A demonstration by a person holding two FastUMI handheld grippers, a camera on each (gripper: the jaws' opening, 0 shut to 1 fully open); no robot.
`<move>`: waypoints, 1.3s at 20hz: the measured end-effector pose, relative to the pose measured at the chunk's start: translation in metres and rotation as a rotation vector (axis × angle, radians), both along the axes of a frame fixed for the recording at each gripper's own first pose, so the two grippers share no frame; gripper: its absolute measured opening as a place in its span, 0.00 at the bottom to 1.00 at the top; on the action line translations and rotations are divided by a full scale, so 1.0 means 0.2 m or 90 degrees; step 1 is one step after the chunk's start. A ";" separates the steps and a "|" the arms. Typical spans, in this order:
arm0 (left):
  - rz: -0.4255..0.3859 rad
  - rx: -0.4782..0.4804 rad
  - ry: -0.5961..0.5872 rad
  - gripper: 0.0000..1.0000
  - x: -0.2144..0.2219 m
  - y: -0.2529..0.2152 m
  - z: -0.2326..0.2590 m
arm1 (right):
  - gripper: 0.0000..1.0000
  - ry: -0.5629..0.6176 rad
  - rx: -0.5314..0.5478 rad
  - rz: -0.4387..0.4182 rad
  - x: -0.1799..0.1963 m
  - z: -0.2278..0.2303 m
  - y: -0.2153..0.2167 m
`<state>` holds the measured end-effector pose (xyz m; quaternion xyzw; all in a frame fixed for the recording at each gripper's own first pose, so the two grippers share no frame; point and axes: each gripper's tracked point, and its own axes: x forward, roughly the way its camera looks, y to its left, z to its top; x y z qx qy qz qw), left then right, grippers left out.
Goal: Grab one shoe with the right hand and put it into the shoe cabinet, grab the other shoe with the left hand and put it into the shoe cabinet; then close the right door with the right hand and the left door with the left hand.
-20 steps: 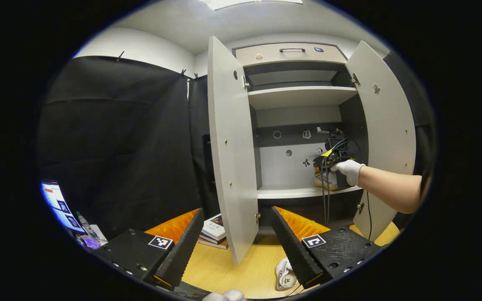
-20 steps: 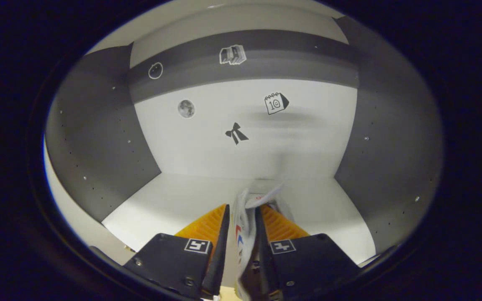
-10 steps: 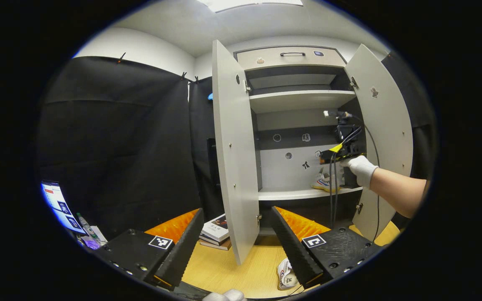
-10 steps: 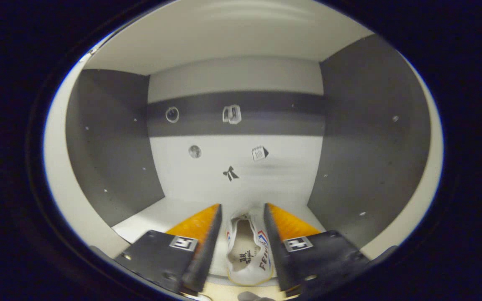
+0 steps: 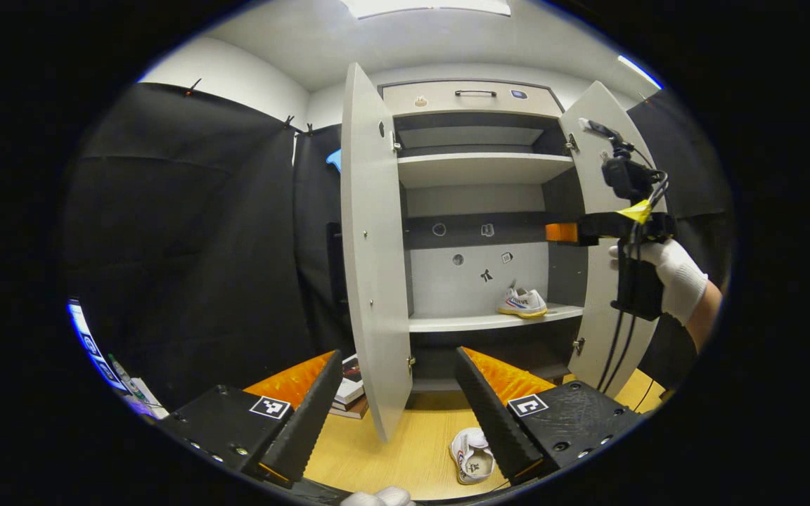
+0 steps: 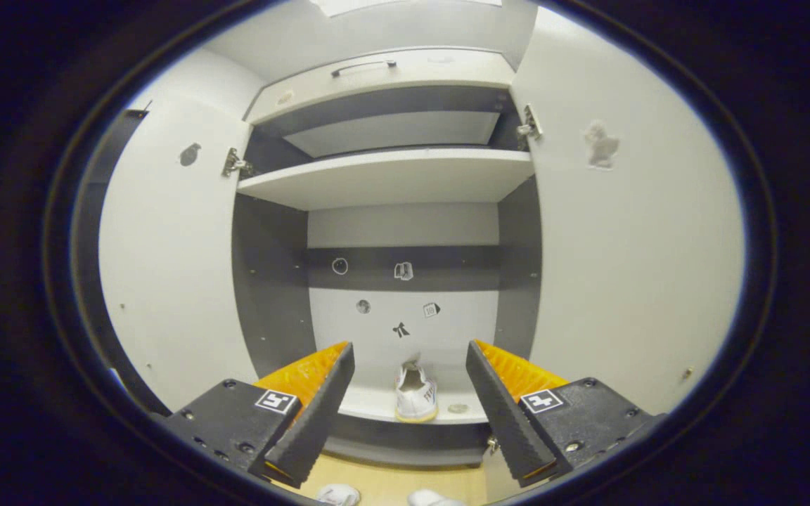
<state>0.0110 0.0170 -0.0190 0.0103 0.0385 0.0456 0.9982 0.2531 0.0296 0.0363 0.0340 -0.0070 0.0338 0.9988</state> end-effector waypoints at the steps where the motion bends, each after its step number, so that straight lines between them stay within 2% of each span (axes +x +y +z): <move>1: -0.012 -0.005 0.003 0.96 0.01 -0.01 -0.02 | 0.97 -0.003 0.001 -0.001 -0.09 -0.02 -0.03; 7: -0.072 -0.002 0.023 0.96 0.00 -0.08 -0.09 | 1.00 -0.007 0.014 -0.050 -0.58 -0.21 -0.24; 8: -0.080 -0.004 0.025 0.97 -0.01 -0.10 -0.09 | 0.96 -0.004 0.020 -0.059 -0.65 -0.26 -0.27; 10: -0.097 -0.006 0.035 0.96 0.00 -0.12 -0.13 | 1.00 0.021 0.026 -0.070 -0.75 -0.36 -0.30; 11: -0.105 -0.008 0.041 1.00 -0.01 -0.13 -0.15 | 1.00 0.031 0.026 -0.077 -0.78 -0.39 -0.33; 12: -0.111 -0.010 0.048 0.96 0.00 -0.15 -0.18 | 1.00 0.043 0.025 -0.084 -0.81 -0.41 -0.35; 14: -0.119 -0.004 0.068 0.96 0.02 -0.17 -0.29 | 1.00 0.052 0.026 -0.092 -0.85 -0.41 -0.38; 15: -0.124 0.002 0.078 0.96 0.04 -0.19 -0.37 | 0.97 0.056 0.027 -0.094 -0.87 -0.41 -0.39; 16: -0.133 0.000 0.090 0.96 0.06 -0.22 -0.47 | 1.00 0.057 0.023 -0.097 -0.87 -0.40 -0.40; 17: -0.141 0.000 0.105 0.97 0.07 -0.25 -0.57 | 0.96 0.058 0.017 -0.100 -0.88 -0.40 -0.41; 18: -0.149 -0.007 0.120 0.96 0.07 -0.27 -0.69 | 1.00 0.059 0.011 -0.102 -0.89 -0.39 -0.42; 19: -0.152 -0.012 0.156 0.97 0.07 -0.30 -0.83 | 0.96 0.064 0.004 -0.105 -0.89 -0.40 -0.43; 20: -0.158 -0.013 0.185 0.97 0.07 -0.32 -0.97 | 1.00 0.070 -0.003 -0.108 -0.90 -0.40 -0.44; 24: -0.158 -0.008 0.303 0.97 0.03 -0.36 -1.47 | 1.00 0.106 -0.023 -0.114 -0.93 -0.47 -0.46; 26: -0.160 -0.023 0.358 0.97 0.03 -0.40 -1.65 | 1.00 0.127 -0.035 -0.113 -0.95 -0.52 -0.46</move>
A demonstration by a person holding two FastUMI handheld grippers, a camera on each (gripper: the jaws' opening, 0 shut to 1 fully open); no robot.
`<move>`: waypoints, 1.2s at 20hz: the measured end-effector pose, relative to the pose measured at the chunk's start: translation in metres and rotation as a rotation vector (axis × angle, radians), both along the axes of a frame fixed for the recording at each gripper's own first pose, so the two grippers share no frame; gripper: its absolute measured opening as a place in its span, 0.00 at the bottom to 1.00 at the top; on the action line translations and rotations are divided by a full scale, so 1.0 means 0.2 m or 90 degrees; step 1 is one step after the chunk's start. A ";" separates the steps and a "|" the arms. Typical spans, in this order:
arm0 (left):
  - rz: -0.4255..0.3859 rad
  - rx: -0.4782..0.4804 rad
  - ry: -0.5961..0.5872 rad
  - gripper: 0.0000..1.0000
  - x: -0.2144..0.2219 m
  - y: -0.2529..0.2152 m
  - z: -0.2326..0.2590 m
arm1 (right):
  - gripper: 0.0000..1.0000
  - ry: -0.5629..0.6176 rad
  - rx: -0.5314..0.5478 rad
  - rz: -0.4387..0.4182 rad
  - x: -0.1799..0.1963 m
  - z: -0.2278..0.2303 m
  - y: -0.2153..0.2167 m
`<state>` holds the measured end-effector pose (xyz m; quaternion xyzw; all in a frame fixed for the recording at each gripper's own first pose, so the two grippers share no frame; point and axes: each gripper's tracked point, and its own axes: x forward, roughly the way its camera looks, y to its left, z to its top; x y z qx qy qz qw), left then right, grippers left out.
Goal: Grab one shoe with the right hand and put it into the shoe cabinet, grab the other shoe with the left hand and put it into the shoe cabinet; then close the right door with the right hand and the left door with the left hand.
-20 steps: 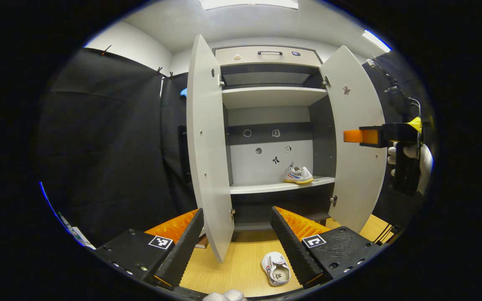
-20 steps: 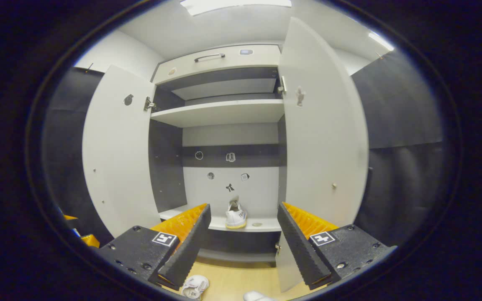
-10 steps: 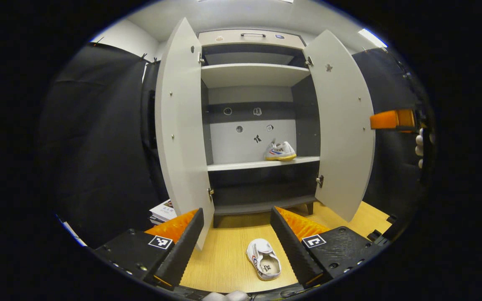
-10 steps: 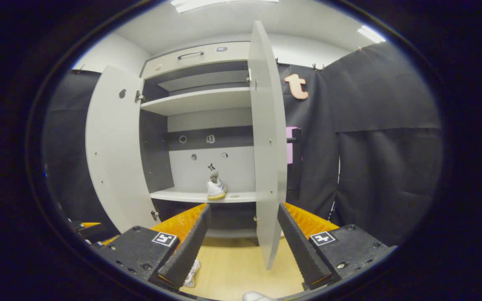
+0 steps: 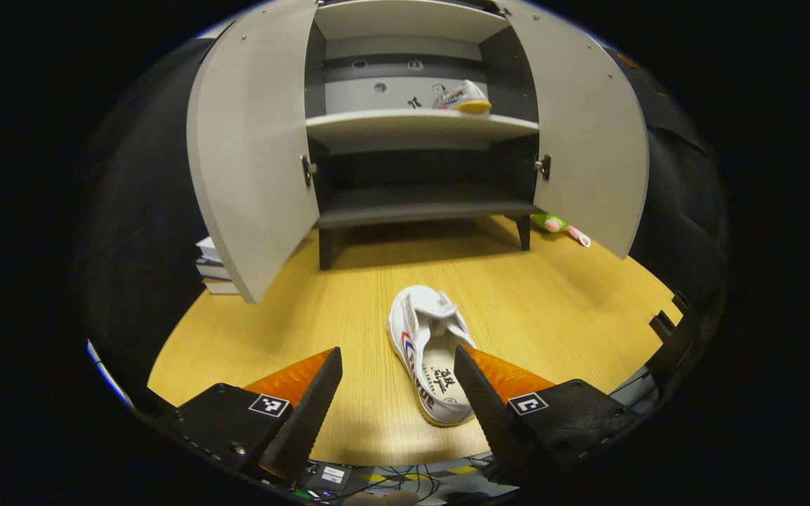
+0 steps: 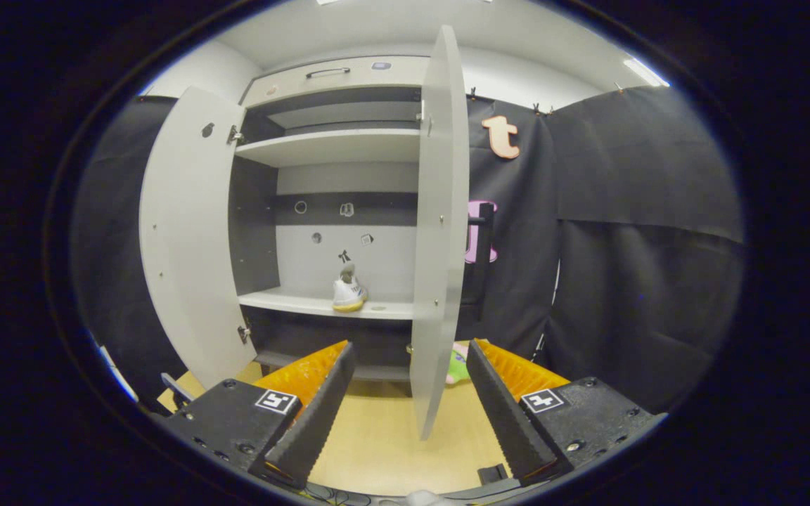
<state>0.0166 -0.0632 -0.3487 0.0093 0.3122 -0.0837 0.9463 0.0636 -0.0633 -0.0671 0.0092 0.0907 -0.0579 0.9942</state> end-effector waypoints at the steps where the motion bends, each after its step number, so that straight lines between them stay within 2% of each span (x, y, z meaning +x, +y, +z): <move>1: 0.000 -0.003 0.017 0.97 0.02 0.00 -0.05 | 0.97 0.008 -0.004 0.000 0.00 -0.02 0.00; 9: 0.021 0.017 0.043 0.97 0.19 0.04 -0.14 | 1.00 0.038 0.006 0.017 0.05 -0.08 0.03; 12: 0.012 0.009 0.061 0.91 0.22 0.00 -0.19 | 0.98 0.043 0.005 0.019 0.07 -0.09 0.02; 13: 0.004 0.003 0.069 0.97 0.24 -0.03 -0.21 | 0.98 0.044 0.004 0.019 0.08 -0.10 0.01; 15: -0.015 -0.008 0.078 0.66 0.26 -0.10 -0.24 | 1.00 0.049 0.004 0.019 0.09 -0.11 0.00; 16: -0.012 0.004 0.078 0.47 0.27 -0.10 -0.24 | 0.98 0.049 0.004 0.018 0.10 -0.11 0.00; 17: -0.012 0.011 0.083 0.38 0.28 -0.09 -0.25 | 1.00 0.047 0.002 0.018 0.10 -0.11 0.00; 18: -0.003 0.025 0.080 0.38 0.29 -0.07 -0.25 | 1.00 0.045 0.000 0.019 0.10 -0.10 0.00; 19: 0.018 0.043 0.094 0.49 0.30 -0.02 -0.27 | 1.00 0.042 -0.002 0.021 0.10 -0.10 0.01; 20: 0.016 0.038 0.095 0.07 0.31 -0.01 -0.26 | 1.00 0.040 -0.002 0.023 0.11 -0.09 0.01; 22: 0.007 0.033 0.110 0.01 0.30 -0.03 -0.22 | 1.00 0.033 0.000 0.033 0.12 -0.08 0.04; 23: 0.002 0.039 0.102 0.12 0.28 -0.05 -0.19 | 1.00 0.027 0.003 0.040 0.12 -0.06 0.05; 24: 0.000 0.046 0.090 0.00 0.29 -0.04 -0.13 | 1.00 0.021 0.006 0.047 0.13 -0.05 0.07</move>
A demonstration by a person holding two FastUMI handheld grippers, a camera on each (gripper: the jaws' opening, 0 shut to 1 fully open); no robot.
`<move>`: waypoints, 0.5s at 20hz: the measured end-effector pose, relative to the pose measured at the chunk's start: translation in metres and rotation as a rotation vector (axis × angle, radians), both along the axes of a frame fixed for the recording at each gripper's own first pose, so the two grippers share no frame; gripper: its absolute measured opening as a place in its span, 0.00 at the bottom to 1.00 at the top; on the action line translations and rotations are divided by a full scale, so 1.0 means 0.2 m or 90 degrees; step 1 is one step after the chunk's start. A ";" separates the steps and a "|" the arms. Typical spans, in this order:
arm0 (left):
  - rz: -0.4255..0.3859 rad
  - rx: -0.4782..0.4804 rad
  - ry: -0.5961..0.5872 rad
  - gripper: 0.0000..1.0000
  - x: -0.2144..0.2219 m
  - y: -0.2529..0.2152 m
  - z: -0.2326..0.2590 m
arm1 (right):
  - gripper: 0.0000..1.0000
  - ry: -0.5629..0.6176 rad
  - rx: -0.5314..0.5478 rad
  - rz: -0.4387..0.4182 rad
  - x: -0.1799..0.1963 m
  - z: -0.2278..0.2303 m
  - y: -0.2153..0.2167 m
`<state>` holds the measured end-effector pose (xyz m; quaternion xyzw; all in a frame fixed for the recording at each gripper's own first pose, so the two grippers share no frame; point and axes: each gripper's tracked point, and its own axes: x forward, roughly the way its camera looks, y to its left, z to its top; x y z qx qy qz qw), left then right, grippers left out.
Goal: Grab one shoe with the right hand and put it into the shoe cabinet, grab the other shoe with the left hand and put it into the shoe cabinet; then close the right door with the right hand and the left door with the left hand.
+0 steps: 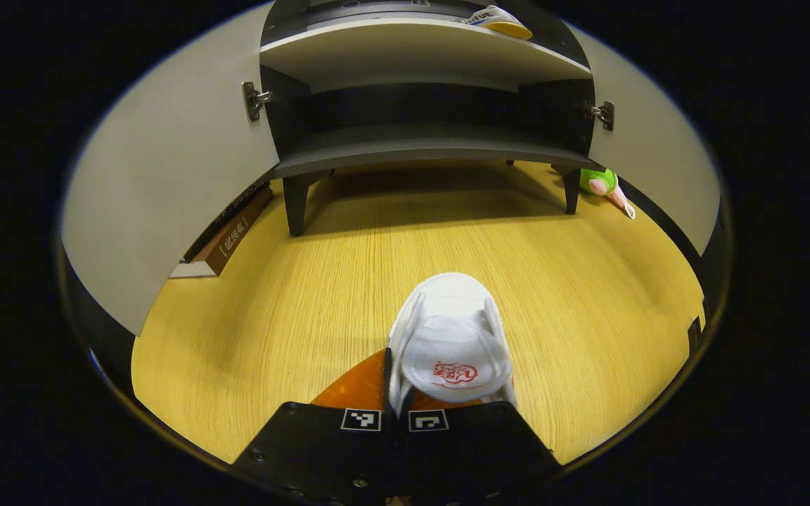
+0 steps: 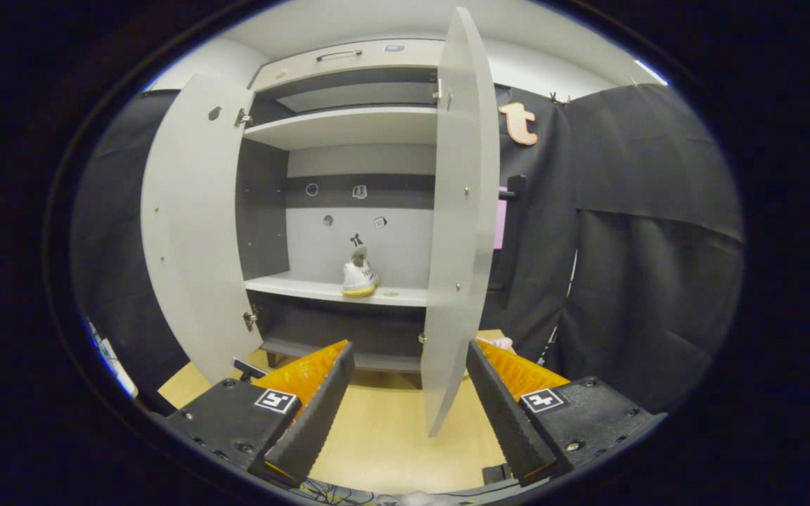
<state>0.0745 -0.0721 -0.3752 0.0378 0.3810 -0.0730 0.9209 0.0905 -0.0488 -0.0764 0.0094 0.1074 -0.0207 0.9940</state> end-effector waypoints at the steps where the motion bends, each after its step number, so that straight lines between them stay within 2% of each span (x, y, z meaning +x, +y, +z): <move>1: -0.001 -0.001 -0.014 0.00 0.02 0.01 0.05 | 1.00 -0.004 0.001 0.007 0.00 0.01 0.02; 4: 0.009 -0.029 -0.056 0.00 0.09 0.03 0.30 | 1.00 -0.026 0.009 0.027 0.02 0.06 0.07; 10: 0.033 -0.041 -0.170 0.00 0.29 0.11 0.89 | 1.00 -0.056 0.016 0.060 0.05 0.13 0.14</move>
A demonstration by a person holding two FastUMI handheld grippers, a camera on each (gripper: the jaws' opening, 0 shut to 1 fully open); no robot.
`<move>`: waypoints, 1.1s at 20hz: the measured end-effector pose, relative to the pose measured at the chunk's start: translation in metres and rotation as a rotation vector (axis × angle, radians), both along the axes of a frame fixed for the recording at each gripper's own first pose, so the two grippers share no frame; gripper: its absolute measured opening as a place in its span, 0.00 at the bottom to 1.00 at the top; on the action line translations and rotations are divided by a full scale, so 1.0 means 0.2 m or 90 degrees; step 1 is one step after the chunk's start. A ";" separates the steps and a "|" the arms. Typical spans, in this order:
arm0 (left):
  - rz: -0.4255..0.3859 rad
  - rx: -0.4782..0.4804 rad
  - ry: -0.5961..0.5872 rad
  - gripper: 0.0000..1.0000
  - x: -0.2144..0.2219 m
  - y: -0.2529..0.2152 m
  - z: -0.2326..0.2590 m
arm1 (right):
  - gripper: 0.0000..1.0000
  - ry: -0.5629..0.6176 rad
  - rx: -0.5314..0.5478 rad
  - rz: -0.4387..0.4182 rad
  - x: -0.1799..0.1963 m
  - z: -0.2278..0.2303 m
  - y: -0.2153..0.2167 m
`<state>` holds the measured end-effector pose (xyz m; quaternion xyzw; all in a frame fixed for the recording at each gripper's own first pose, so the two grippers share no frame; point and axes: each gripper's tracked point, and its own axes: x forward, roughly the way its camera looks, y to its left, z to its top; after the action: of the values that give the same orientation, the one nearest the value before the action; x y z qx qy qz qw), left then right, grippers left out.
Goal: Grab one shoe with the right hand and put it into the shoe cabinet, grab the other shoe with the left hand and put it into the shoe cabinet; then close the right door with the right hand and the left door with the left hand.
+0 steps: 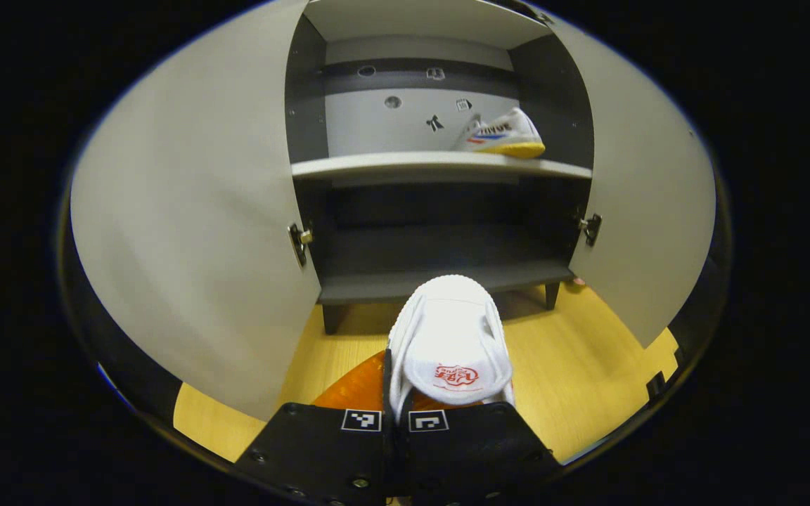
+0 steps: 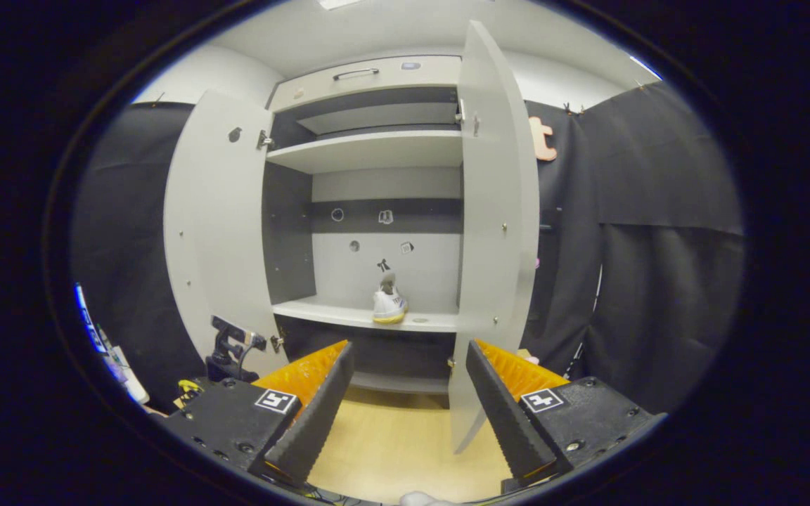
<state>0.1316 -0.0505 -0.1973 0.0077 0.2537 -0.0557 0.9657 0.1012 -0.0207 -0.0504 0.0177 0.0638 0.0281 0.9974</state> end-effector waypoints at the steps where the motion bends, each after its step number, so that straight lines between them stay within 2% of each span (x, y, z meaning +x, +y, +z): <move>1: 0.009 0.001 -0.017 0.00 0.04 0.01 0.09 | 0.97 -0.003 0.000 0.008 0.01 0.01 0.01; 2: 0.020 0.005 -0.032 0.00 0.08 0.03 0.19 | 1.00 -0.003 0.002 0.014 0.03 0.01 0.02; 3: 0.027 0.003 -0.048 0.00 0.03 -0.01 0.30 | 1.00 -0.004 0.004 0.022 0.04 0.01 0.04; 4: 0.024 0.002 -0.059 0.00 0.04 0.01 0.36 | 0.97 -0.005 0.003 0.029 0.05 0.01 0.04; 6: 0.023 -0.007 -0.079 0.00 0.09 -0.02 0.52 | 1.00 -0.010 -0.001 0.047 0.07 0.02 0.07; 13: 0.044 0.002 -0.153 0.00 0.46 -0.12 0.83 | 1.00 -0.006 -0.009 0.105 0.11 0.00 0.13; 14: 0.047 0.002 -0.156 0.00 0.53 -0.13 0.86 | 1.00 -0.006 -0.012 0.111 0.12 0.00 0.13; 15: 0.052 0.003 -0.165 0.10 0.60 -0.15 0.89 | 1.00 -0.004 -0.017 0.116 0.12 -0.01 0.13; 16: 0.058 0.004 -0.164 0.00 0.68 -0.16 0.92 | 1.00 -0.002 -0.022 0.120 0.13 -0.01 0.12; 22: 0.079 0.017 -0.149 0.00 1.12 -0.24 0.89 | 1.00 0.012 -0.025 0.124 0.18 -0.05 0.06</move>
<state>0.3552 -0.0993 -0.0201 0.0110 0.1401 0.0089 0.9900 0.1369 -0.0096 -0.0611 -0.0080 0.0752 0.1236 0.9894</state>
